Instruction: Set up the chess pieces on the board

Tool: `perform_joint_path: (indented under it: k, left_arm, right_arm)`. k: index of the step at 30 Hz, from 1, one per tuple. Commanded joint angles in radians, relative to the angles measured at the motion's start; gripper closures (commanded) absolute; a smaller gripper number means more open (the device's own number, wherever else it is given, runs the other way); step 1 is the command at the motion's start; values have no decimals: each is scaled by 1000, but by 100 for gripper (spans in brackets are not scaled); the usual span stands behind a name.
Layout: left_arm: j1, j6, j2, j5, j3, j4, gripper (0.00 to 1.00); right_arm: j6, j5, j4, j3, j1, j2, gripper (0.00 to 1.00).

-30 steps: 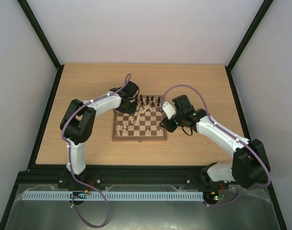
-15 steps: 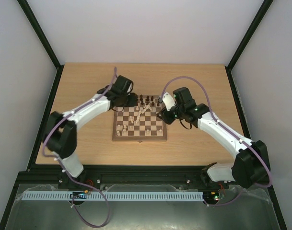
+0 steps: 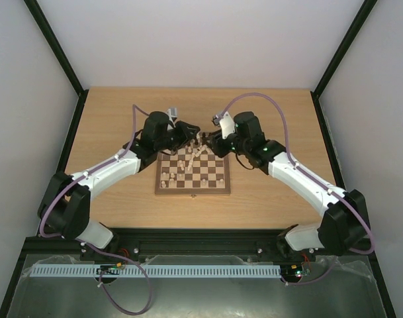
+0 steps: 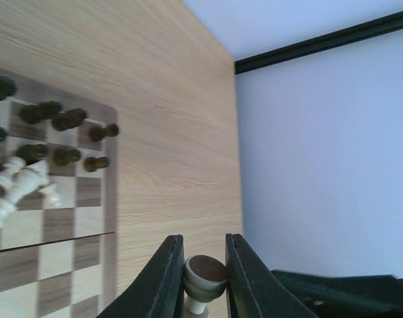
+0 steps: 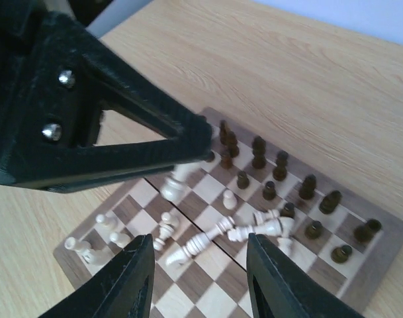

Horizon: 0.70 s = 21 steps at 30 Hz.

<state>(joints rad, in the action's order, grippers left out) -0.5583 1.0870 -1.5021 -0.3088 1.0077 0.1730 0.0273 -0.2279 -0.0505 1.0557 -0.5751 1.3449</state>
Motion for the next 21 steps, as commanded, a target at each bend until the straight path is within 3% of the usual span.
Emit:
perform_joint_path:
  k: [1, 6, 21]
  left_arm:
    - [-9, 152, 12, -36, -13, 175, 89]
    - [-21, 214, 4, -56, -32, 242, 89]
    - [-34, 200, 13, -58, -22, 232, 89]
  right_arm:
    - [37, 2, 82, 40, -44, 19, 60]
    - [46, 31, 96, 56, -64, 39, 61]
    - [81, 138, 115, 94, -66, 74, 68]
